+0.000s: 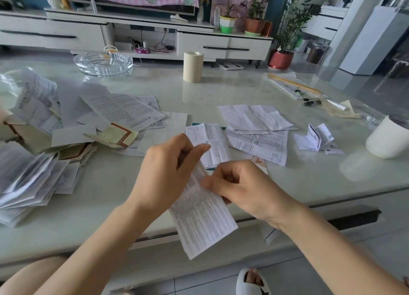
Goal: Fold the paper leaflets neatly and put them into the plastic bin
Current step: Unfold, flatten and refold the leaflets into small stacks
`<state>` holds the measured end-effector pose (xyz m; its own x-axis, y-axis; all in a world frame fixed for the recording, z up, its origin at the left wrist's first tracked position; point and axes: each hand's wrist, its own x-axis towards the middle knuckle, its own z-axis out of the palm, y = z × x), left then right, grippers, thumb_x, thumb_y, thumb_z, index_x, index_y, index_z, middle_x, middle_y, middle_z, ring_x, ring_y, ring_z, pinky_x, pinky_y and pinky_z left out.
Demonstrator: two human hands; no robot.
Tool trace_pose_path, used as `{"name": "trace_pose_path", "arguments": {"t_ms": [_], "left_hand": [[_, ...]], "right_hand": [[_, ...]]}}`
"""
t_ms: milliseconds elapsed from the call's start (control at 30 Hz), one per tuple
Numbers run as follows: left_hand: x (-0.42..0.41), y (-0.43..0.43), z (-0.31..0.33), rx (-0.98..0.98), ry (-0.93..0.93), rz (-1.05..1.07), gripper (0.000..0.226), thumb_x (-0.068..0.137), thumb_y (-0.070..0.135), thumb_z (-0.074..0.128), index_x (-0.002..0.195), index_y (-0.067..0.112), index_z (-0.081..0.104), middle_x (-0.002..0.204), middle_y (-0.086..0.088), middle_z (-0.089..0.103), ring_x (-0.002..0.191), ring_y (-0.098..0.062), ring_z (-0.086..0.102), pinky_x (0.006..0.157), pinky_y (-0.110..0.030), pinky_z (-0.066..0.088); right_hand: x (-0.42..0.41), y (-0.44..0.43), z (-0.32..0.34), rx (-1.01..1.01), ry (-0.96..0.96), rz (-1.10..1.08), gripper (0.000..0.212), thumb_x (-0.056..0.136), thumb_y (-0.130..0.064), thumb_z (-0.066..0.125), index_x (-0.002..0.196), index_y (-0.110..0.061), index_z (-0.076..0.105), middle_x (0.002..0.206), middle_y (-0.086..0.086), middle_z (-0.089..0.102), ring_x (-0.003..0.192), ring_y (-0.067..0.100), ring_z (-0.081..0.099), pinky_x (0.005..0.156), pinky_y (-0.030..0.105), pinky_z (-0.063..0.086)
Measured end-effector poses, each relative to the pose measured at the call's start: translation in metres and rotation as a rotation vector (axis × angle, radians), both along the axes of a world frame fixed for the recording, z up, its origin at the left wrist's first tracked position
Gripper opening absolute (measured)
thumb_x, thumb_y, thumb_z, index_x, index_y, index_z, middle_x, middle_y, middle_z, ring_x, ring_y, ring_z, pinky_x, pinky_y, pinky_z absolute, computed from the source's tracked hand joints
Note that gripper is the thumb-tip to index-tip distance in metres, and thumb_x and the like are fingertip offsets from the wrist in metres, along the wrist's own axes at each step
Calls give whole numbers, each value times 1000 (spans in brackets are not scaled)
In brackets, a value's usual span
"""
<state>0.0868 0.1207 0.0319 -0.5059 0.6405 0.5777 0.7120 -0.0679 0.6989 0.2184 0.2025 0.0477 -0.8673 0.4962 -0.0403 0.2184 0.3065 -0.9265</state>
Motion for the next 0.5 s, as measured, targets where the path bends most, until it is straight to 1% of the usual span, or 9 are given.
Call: {"name": "trace_pose_path", "arguments": {"t_ms": [67,133,200,267,333,367,400,433,500], "left_hand": [[3,0,-2,-17,79,-10,41,85,42,59,56,23,38,44,11,37,53,-13,43,45,-16,32],[3,3,-3,-21,102,9,40,86,38,58,56,23,38,44,10,37,49,-18,40,45,-18,32],[-15,4,6,5,27,177,45,90,33,58,54,18,35,45,6,35,43,-17,27,46,-21,29],[-46,1,20,32,-71,343,49,93,32,53,52,16,31,48,1,31,46,-13,25,48,-26,24],[-63,-4,27,-5,-64,353,48,95,32,50,53,15,33,50,0,33,48,-13,27,47,-22,26],[-61,-4,26,-36,-34,345,48,95,32,49,53,15,33,50,1,33,48,-13,28,46,-19,27],[-58,-2,24,-51,-6,338,48,96,32,49,54,15,31,50,1,32,48,-12,27,47,-16,28],[-52,2,23,-49,8,337,49,96,31,48,54,15,29,49,2,31,48,-11,26,47,-15,28],[-48,7,20,-34,10,369,49,97,30,46,54,16,27,50,2,30,48,-12,26,47,-15,29]], "right_hand": [[2,-1,2,-71,-5,26,20,84,-15,66,67,-7,57,59,-6,60,56,3,58,56,13,46],[7,-1,0,-83,-24,32,19,81,-12,70,66,-11,58,58,-8,61,56,2,58,56,14,46],[17,-2,-6,0,-141,52,21,76,-10,74,63,-16,60,58,-8,63,55,3,56,57,19,47],[25,-8,-15,23,-252,95,21,76,-9,75,63,-18,61,61,-5,65,57,5,58,61,23,50],[21,-9,-19,-123,-180,96,14,79,-6,71,71,-13,62,64,-2,65,57,6,59,61,18,49],[16,-6,-19,-186,-121,76,9,80,-4,69,78,-10,62,67,0,65,58,7,61,62,17,49],[9,-3,-20,-223,-57,47,10,81,-2,66,86,-8,61,70,0,65,61,8,62,64,18,50],[2,1,-20,-250,7,20,14,82,1,64,93,-7,60,73,1,65,65,9,63,67,20,52],[-10,4,-19,-208,83,-33,14,86,3,59,99,-2,60,81,4,66,76,13,63,75,27,56]]}}
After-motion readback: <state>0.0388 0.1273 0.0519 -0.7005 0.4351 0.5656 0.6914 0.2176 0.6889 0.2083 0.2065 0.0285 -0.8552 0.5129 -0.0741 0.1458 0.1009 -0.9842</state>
